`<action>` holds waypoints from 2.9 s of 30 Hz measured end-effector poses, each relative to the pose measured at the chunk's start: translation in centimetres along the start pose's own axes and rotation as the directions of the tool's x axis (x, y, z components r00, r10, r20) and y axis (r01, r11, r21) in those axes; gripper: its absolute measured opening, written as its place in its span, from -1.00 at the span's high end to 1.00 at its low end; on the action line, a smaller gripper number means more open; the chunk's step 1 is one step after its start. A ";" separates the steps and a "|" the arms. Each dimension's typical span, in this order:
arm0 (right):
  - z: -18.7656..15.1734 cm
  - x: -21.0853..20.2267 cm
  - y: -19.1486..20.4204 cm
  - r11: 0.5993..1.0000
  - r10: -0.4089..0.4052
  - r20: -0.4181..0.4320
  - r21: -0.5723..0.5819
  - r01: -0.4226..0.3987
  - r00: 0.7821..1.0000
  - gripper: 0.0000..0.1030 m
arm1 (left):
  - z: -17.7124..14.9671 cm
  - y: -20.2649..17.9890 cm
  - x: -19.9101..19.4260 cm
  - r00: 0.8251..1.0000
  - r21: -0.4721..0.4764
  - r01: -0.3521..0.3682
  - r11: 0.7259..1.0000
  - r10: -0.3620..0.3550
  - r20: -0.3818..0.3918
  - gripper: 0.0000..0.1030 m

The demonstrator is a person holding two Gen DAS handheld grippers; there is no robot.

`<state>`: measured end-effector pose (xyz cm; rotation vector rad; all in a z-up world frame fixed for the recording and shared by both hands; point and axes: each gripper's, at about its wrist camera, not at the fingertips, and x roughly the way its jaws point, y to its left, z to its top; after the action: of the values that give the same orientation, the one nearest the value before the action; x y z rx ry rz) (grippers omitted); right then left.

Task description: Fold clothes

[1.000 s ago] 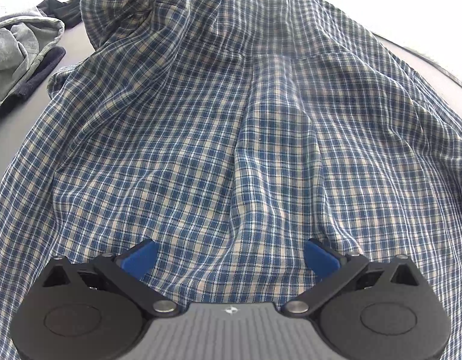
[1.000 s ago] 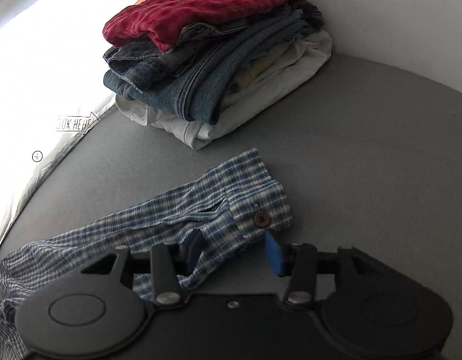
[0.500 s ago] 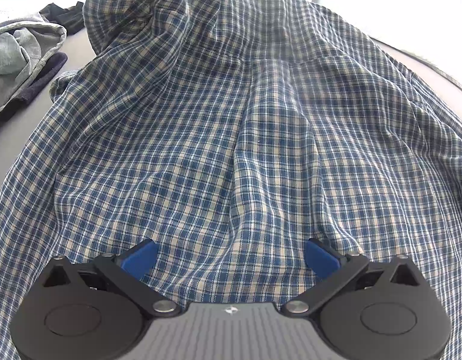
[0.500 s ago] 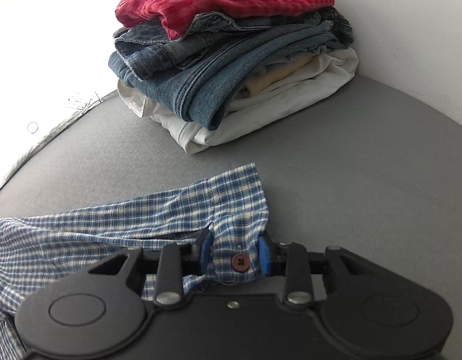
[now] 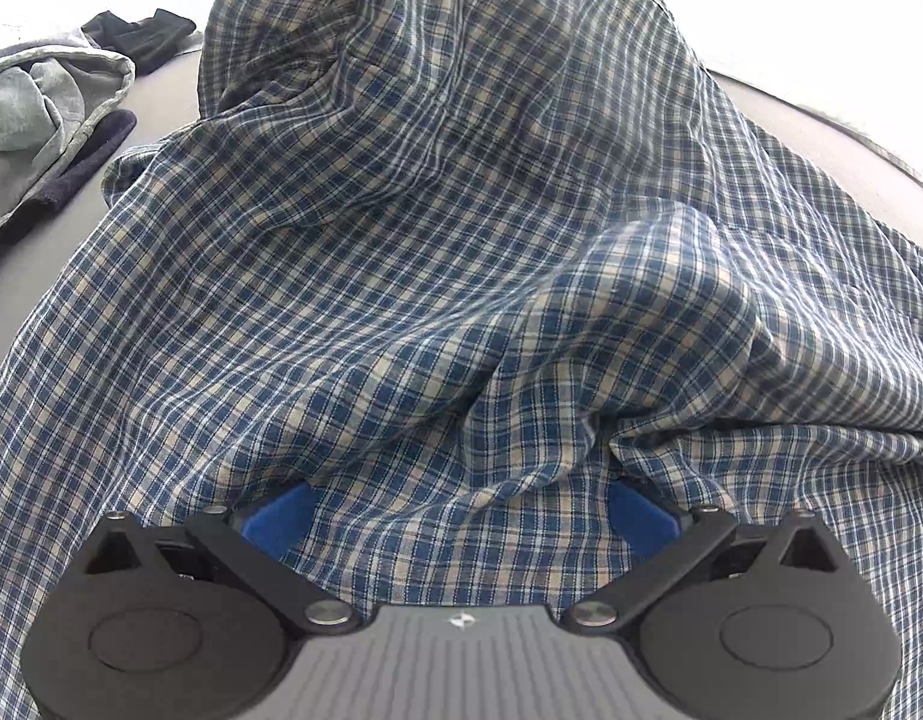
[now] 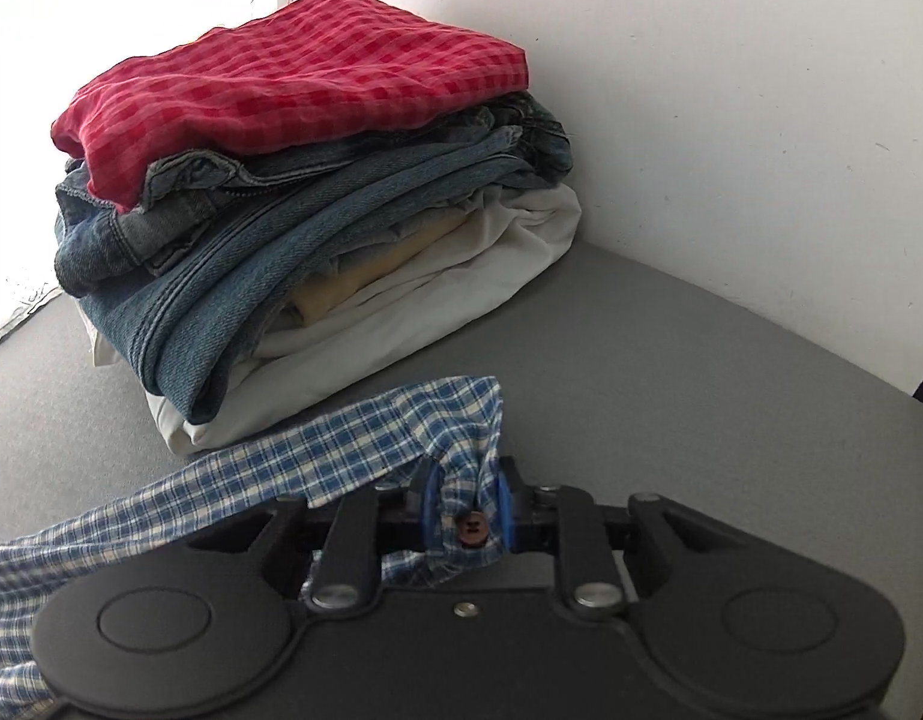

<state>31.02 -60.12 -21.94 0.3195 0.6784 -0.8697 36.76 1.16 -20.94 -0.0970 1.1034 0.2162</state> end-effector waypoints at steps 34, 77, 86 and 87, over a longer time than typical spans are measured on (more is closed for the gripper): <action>-11.9 -20.3 18.0 0.747 0.534 -0.127 -0.391 -0.537 0.836 -1.00 | -4.7 12.7 -8.1 0.959 -0.171 0.211 0.963 -0.170 0.225 -1.00; -25.9 -20.5 24.4 0.766 0.502 -0.056 -0.434 -0.474 0.863 -1.00 | 5.2 26.9 0.9 0.941 -0.257 0.301 0.918 -0.242 0.237 0.99; -25.9 -20.5 24.4 0.767 0.504 -0.057 -0.429 -0.477 0.862 -1.00 | 4.7 32.3 -4.4 0.929 -0.362 0.234 0.902 -0.098 0.356 1.00; -25.9 -20.5 24.4 0.767 0.505 -0.058 -0.429 -0.478 0.861 -1.00 | 4.4 33.0 -5.2 0.928 -0.375 0.223 0.900 -0.078 0.366 1.00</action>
<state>30.15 -19.53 -27.97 0.0585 0.6670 -0.2061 31.06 33.53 -13.37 -0.5064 0.6827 0.3096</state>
